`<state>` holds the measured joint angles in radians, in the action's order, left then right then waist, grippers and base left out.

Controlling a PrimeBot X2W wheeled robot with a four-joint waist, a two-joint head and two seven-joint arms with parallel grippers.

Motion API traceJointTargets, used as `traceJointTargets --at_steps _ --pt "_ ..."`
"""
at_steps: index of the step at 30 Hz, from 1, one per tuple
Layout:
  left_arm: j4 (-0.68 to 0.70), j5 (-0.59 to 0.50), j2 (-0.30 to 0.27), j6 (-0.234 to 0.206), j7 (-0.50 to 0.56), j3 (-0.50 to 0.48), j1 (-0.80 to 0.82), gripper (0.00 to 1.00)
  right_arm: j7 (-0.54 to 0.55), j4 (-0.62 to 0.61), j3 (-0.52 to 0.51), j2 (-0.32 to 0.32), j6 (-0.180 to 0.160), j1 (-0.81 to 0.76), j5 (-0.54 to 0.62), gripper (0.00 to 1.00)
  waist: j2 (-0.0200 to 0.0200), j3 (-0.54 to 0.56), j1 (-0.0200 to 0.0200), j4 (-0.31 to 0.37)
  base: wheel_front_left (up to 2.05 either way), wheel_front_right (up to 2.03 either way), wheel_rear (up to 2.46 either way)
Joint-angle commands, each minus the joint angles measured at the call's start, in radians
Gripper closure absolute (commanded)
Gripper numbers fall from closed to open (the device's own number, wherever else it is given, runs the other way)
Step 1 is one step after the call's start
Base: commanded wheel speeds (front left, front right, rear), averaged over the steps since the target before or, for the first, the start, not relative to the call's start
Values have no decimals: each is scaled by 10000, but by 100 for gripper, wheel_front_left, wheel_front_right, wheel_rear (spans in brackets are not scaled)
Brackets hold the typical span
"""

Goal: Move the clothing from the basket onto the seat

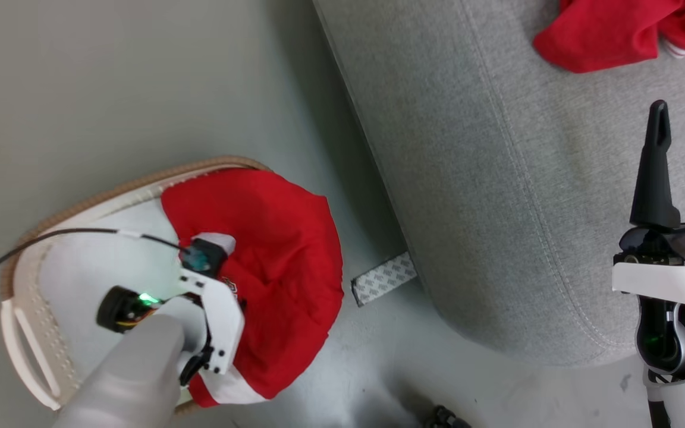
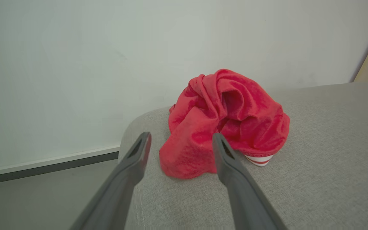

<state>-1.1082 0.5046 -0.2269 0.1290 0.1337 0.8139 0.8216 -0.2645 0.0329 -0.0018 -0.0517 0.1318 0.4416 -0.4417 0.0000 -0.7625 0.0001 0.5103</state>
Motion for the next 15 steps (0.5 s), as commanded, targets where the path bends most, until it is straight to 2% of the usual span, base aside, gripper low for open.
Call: traceJointTargets --at_steps 1,6,11,12,13,15 --pt "-152 96 9 25 116 118 176 0 5 -59 -64 15 -22 20 -137 0 0 -236 -1 59 0 0 0" --pt "-945 187 112 5 823 436 508 0 5 -143 -176 14 -22 -189 -138 0 0 -465 -1 -7 0 0 0" --pt "-993 383 239 6 1157 876 615 0 5 -193 -224 14 -22 -311 -65 0 0 -600 -1 -60 1 1 1" --pt "-915 452 221 6 1078 953 656 64 5 -202 -229 14 -22 -317 -51 0 0 -622 -1 -69 2 2 2" --pt "-839 524 203 7 1035 1046 670 100 5 -215 -230 14 -22 -321 -38 0 0 -637 -1 -75 1 1 1" --pt "-727 646 175 7 999 1199 679 100 5 -217 -237 14 -22 -332 -18 0 0 -643 -1 -87 0 0 0"
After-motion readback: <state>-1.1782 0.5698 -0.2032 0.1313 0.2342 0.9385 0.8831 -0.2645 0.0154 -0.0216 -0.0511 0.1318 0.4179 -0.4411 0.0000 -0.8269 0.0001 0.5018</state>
